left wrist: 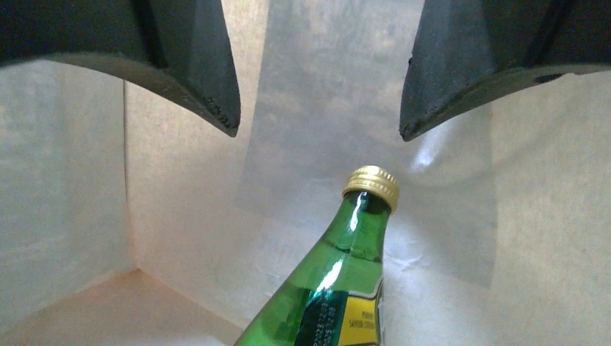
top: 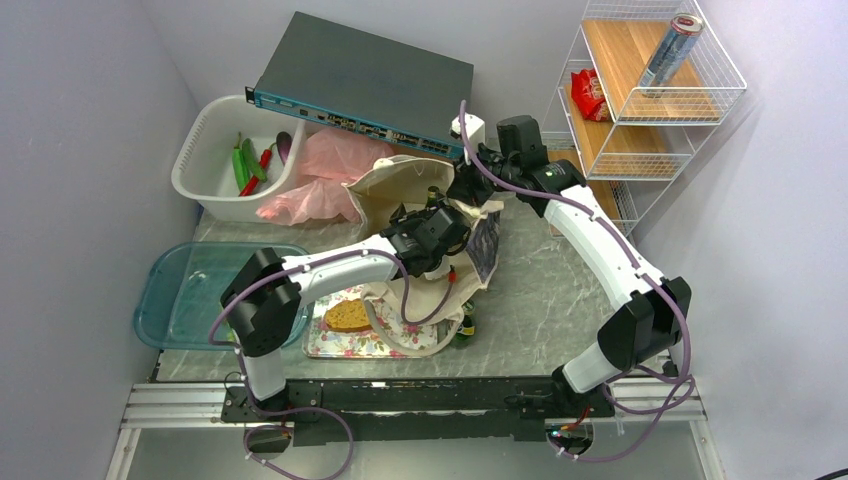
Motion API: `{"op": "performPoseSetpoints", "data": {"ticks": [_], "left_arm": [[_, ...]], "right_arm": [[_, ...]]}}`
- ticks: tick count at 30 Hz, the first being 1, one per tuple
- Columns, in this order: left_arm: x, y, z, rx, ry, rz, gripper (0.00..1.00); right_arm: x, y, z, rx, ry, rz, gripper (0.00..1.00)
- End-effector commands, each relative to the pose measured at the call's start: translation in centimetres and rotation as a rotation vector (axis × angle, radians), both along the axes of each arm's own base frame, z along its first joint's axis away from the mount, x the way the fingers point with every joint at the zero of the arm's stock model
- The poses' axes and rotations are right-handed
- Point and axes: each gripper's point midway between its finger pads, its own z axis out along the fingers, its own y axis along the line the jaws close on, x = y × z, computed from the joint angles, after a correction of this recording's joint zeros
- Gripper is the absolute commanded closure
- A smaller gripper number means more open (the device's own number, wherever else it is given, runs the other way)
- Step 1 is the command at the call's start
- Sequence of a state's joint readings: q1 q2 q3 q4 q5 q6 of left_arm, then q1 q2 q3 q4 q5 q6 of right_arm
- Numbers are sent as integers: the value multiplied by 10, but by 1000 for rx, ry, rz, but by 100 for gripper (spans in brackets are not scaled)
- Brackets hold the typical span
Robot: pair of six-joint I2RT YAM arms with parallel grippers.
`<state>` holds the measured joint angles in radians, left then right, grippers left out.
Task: Untie the knot of the grocery bags and take out the mixed food
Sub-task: Adjust the bottle in the takeout bag.
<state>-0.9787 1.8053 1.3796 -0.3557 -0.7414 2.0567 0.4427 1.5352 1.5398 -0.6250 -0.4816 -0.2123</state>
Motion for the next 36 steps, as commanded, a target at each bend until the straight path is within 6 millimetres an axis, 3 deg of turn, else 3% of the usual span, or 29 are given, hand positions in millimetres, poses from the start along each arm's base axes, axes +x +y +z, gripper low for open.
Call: {"op": "performPoseSetpoints", "data": {"ticks": [1, 4, 8, 11, 16, 18, 21, 23, 27, 29, 32, 36], "left_arm": [[-18, -5, 59, -131, -35, -35, 14], [-29, 5, 72, -184, -5, -21, 1], [-49, 24, 75, -248, 70, -8, 1], [-66, 31, 75, -405, 171, 38, 1], [-105, 31, 79, -881, 541, 263, 1], [-113, 34, 80, -1115, 698, 429, 0], [-112, 26, 90, -1516, 801, 585, 1], [-117, 16, 110, -1732, 864, 537, 1], [-159, -10, 135, -1867, 1180, 382, 0], [-159, -18, 128, -1946, 1205, 428, 0], [-139, -17, 101, -2068, 1094, 576, 1], [-114, -25, 103, -2252, 1025, 515, 10]], "right_arm": [[3, 13, 19, 59, -70, 45, 100], [3, 13, 19, 60, -69, 44, 100], [3, 14, 21, 70, -66, 42, 100], [4, 15, 23, 74, -65, 41, 100], [3, 16, 27, 84, -66, 48, 100], [3, 17, 28, 87, -65, 49, 100], [2, 18, 30, 91, -63, 53, 100], [2, 19, 31, 93, -60, 55, 100], [3, 21, 33, 92, -58, 54, 100], [2, 21, 34, 92, -59, 55, 100], [0, 21, 34, 93, -54, 56, 100], [-1, 22, 33, 88, -52, 55, 100]]}}
